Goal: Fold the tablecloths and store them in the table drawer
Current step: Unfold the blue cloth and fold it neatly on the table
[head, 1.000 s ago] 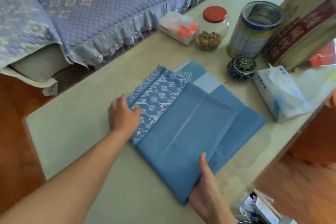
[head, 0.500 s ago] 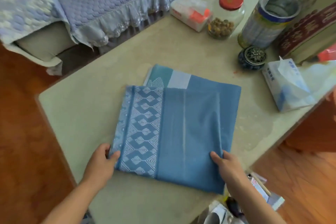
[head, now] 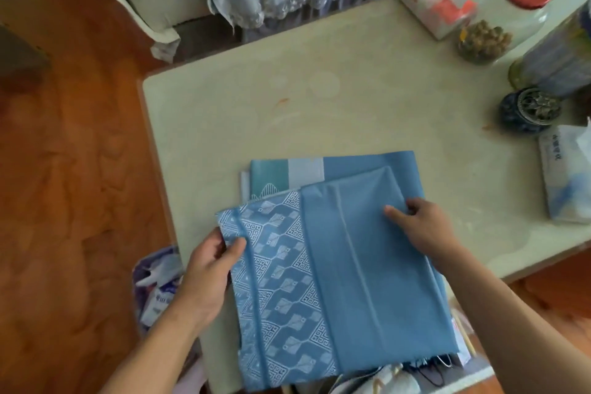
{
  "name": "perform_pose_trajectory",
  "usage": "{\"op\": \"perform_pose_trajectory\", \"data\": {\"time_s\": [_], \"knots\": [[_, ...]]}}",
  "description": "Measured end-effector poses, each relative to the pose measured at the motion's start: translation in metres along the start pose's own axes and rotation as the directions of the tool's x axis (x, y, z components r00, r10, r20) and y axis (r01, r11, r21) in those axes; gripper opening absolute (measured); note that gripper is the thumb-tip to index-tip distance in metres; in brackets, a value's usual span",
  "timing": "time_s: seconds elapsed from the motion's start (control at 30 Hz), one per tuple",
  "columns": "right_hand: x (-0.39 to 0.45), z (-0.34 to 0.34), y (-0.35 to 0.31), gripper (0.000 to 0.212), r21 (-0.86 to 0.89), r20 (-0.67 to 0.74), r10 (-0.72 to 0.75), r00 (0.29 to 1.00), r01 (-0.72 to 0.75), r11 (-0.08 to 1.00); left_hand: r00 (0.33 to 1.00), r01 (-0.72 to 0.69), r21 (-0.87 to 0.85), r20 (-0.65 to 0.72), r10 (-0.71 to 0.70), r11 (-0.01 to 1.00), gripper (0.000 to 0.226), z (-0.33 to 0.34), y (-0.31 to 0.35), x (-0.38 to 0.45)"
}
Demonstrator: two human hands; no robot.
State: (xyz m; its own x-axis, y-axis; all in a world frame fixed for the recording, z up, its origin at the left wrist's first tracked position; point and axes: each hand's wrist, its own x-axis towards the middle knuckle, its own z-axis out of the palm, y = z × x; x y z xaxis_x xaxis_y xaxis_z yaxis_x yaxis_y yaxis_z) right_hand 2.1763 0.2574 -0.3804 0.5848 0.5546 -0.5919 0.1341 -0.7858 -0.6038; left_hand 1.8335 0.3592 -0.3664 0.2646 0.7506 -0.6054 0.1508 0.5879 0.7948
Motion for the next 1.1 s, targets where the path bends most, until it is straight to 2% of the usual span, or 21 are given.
{"op": "perform_pose_trajectory", "data": {"time_s": [0.1, 0.17, 0.23, 0.27, 0.33, 0.37, 0.4, 0.43, 0.5, 0.57, 0.7, 0.77, 0.83, 0.93, 1.03, 1.1], "knots": [[0.000, 0.000, 0.013, 0.022, 0.084, -0.106, 0.004, 0.994, 0.005, 0.996, 0.985, 0.170, -0.157, 0.064, -0.162, 0.973, 0.041, 0.011, -0.003, 0.012], [0.001, -0.001, 0.022, 0.018, 0.151, -0.182, 0.024, 0.983, 0.004, 0.989, 0.965, 0.261, -0.116, 0.051, -0.257, 0.958, 0.034, 0.011, -0.008, 0.018], [0.005, -0.004, 0.023, 0.017, 0.189, -0.257, 0.050, 0.965, -0.001, 0.982, 0.955, 0.295, -0.038, 0.038, -0.294, 0.955, 0.031, 0.008, -0.012, 0.013], [0.007, -0.005, 0.022, 0.018, 0.192, -0.283, 0.063, 0.957, -0.008, 0.981, 0.953, 0.302, -0.001, 0.034, -0.302, 0.953, 0.036, 0.007, -0.016, 0.006], [0.010, -0.006, 0.021, 0.018, 0.189, -0.294, 0.072, 0.953, -0.016, 0.982, 0.948, 0.316, 0.086, 0.024, -0.319, 0.945, 0.065, 0.000, -0.030, -0.019], [0.012, -0.007, 0.020, 0.018, 0.183, -0.278, 0.068, 0.958, -0.017, 0.983, 0.947, 0.308, 0.198, 0.023, -0.319, 0.930, 0.079, -0.002, -0.036, -0.035], [0.013, -0.009, 0.018, 0.019, 0.162, -0.260, 0.059, 0.964, -0.017, 0.987, 0.945, 0.294, 0.340, 0.038, -0.325, 0.893, 0.082, -0.003, -0.045, -0.050], [0.015, -0.011, 0.017, 0.020, 0.127, -0.237, 0.048, 0.970, -0.018, 0.992, 0.946, 0.264, 0.473, 0.044, -0.322, 0.841, 0.070, -0.002, -0.055, -0.062], [0.019, -0.012, 0.016, 0.022, 0.022, -0.186, 0.021, 0.982, -0.017, 1.000, 0.966, 0.231, 0.618, -0.055, -0.252, 0.751, 0.029, -0.001, -0.075, -0.075], [0.020, -0.012, 0.014, 0.023, -0.049, -0.149, 0.010, 0.989, -0.018, 0.999, 0.972, 0.227, 0.628, -0.104, -0.209, 0.744, 0.014, 0.001, -0.077, -0.084], [0.018, -0.010, 0.014, 0.025, -0.028, -0.138, 0.013, 0.990, -0.017, 0.999, 0.952, 0.214, 0.445, 0.105, -0.287, 0.870, 0.026, 0.004, -0.063, -0.102], [0.017, -0.011, 0.014, 0.028, -0.028, -0.132, 0.006, 0.991, -0.009, 1.000, 0.935, 0.245, 0.413, 0.138, -0.326, 0.877, 0.028, -0.001, -0.065, -0.104], [0.016, -0.012, 0.015, 0.028, -0.015, -0.135, 0.009, 0.991, -0.011, 1.000, 0.945, 0.268, 0.505, 0.030, -0.327, 0.820, 0.017, -0.004, -0.072, -0.102], [0.014, -0.013, 0.016, 0.027, 0.022, -0.162, 0.035, 0.986, -0.031, 0.999, 0.954, 0.257, 0.686, -0.066, -0.294, 0.681, 0.023, -0.002, -0.076, -0.099], [0.012, -0.012, 0.013, 0.027, 0.059, -0.173, 0.058, 0.983, -0.048, 0.997, 0.981, 0.143, 0.718, -0.014, -0.192, 0.681, 0.019, -0.003, -0.081, -0.096], [0.012, -0.013, 0.012, 0.027, 0.072, -0.170, 0.054, 0.984, -0.042, 0.997, 0.994, 0.042, 0.718, 0.041, -0.102, 0.695, 0.036, -0.005, -0.082, -0.092]]}}
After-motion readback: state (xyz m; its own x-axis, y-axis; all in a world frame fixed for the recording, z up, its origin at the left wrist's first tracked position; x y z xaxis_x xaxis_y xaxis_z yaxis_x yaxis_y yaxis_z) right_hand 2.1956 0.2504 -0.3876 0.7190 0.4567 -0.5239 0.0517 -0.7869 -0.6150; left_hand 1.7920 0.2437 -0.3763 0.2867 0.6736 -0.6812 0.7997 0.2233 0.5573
